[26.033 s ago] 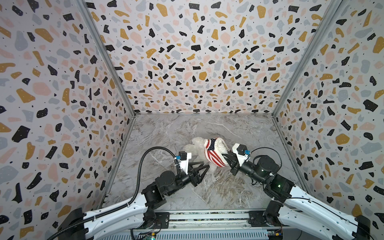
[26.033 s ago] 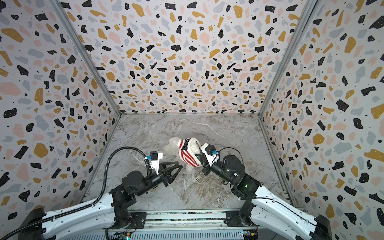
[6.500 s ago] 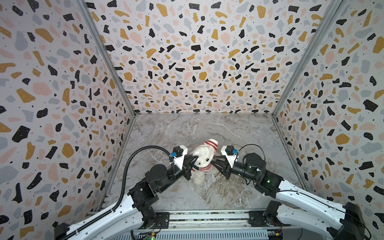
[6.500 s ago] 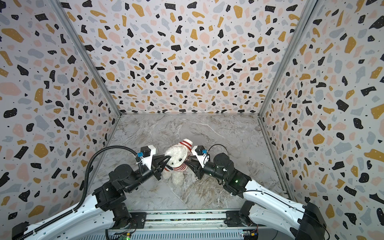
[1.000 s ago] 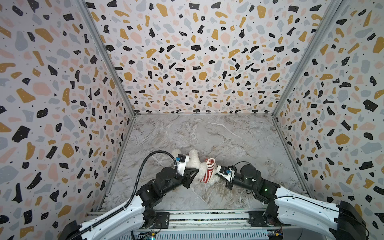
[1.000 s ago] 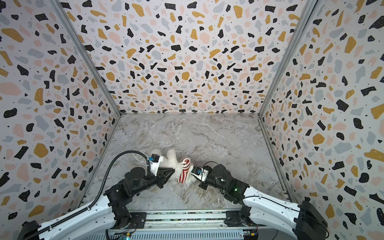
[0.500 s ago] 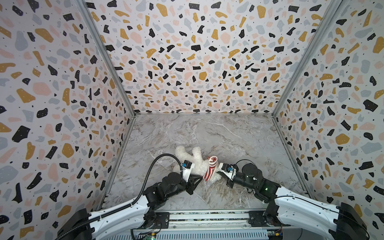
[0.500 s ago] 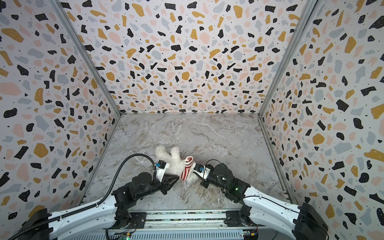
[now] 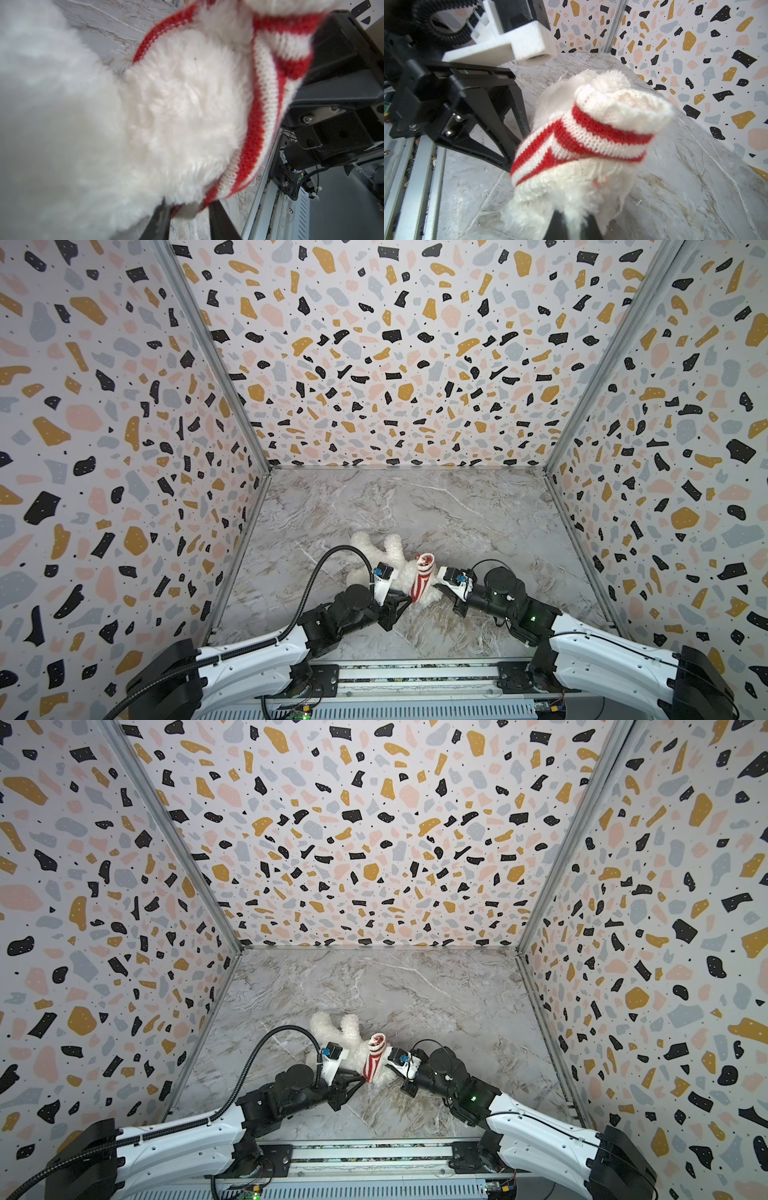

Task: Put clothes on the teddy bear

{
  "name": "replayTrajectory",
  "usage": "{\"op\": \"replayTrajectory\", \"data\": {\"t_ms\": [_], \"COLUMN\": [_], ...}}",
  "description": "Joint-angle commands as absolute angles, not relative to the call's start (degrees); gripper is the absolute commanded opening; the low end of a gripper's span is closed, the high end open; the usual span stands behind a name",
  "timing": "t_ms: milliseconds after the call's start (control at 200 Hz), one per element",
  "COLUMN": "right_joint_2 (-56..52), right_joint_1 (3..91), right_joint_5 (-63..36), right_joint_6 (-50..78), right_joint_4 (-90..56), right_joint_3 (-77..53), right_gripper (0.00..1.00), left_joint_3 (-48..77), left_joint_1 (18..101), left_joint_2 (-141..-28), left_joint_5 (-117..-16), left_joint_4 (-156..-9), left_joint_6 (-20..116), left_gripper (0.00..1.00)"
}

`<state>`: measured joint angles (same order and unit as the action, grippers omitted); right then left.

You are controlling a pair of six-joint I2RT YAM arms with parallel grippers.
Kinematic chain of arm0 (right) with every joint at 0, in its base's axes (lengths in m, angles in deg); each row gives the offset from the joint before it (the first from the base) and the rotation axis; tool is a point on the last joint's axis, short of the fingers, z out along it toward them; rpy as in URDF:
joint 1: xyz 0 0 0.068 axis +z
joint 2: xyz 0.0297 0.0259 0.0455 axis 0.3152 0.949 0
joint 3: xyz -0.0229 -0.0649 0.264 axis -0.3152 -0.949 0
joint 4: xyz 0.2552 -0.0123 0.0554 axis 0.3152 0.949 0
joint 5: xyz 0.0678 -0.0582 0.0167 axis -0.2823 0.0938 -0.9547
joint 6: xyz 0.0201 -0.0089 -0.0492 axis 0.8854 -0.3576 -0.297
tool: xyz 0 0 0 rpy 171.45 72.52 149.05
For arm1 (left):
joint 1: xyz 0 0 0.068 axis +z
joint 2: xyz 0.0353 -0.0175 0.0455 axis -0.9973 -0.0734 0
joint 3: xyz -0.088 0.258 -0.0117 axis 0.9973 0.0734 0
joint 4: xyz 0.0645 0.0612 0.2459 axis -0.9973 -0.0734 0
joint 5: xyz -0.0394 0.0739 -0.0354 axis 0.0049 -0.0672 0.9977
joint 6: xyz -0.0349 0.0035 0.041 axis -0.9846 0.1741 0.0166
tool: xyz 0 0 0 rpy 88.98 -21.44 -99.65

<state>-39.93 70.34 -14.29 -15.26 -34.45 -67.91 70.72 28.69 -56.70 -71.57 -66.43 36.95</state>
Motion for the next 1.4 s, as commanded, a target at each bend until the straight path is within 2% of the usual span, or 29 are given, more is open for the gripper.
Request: {"op": "replayTrajectory", "data": {"t_ms": [0,150,240,315,456,706,876,1026,1151,1231,1397], "right_joint_2": [-41.0,-41.1,-41.3,-41.5,-42.3,-45.1,-45.2,-44.8,-44.7,-44.1,-42.0], "right_joint_1": [70.1,70.1,70.1,70.0,69.4,69.3,72.7,74.7,77.7,79.4,80.4], "right_joint_5": [-14.6,-14.5,-14.2,-14.0,-13.6,-13.5,-7.8,-7.3,-6.8,-6.1,-5.4], "right_joint_6": [-14.1,-14.1,-14.1,-14.1,-14.2,-15.9,-18.1,-19.8,-21.7,-22.5,-22.5], "right_joint_4": [-37.8,-37.5,-37.2,-36.8,-36.1,-33.6,-31.5,-31.4,-32.0,-32.2,-31.5], "right_joint_3": [-67.7,-67.7,-67.6,-67.7,-67.8,-68.1,-67.7,-67.7,-68.1,-68.1,-66.7], "right_gripper": [0.00,0.00,0.00,0.00,0.00,0.00,0.00,0.00,0.00,0.00,0.00], "left_joint_3": [68.9,68.2,68.0,68.5,69.4,69.3,70.9,73.5,73.6,73.9,73.8], "left_joint_1": [28.3,28.3,28.3,28.3,28.3,28.8,30.8,31.4,31.6,31.5,31.4], "left_joint_2": [-57.6,-58.7,-58.6,-57.1,-52.3,-43.7,-38.5,-34.0,-34.6,-36.0,-40.1], "left_joint_5": [-73.1,-73.9,-74.4,-74.9,-77.1,-91.3,-101.5,-105.7,-107.6,-104.1,-87.0], "left_joint_4": [-63.4,-62.1,-62.2,-62.6,-65.3,-71.4,-74.4,-74.0,-75.7,-73.1,-59.6], "left_joint_6": [38.8,39.1,39.1,38.9,38.3,33.8,27.0,24.1,22.5,24.4,31.3], "left_gripper": [0.34,0.30,0.10,0.00,0.00,0.00,0.00,0.00,0.00,0.00,0.00]}}
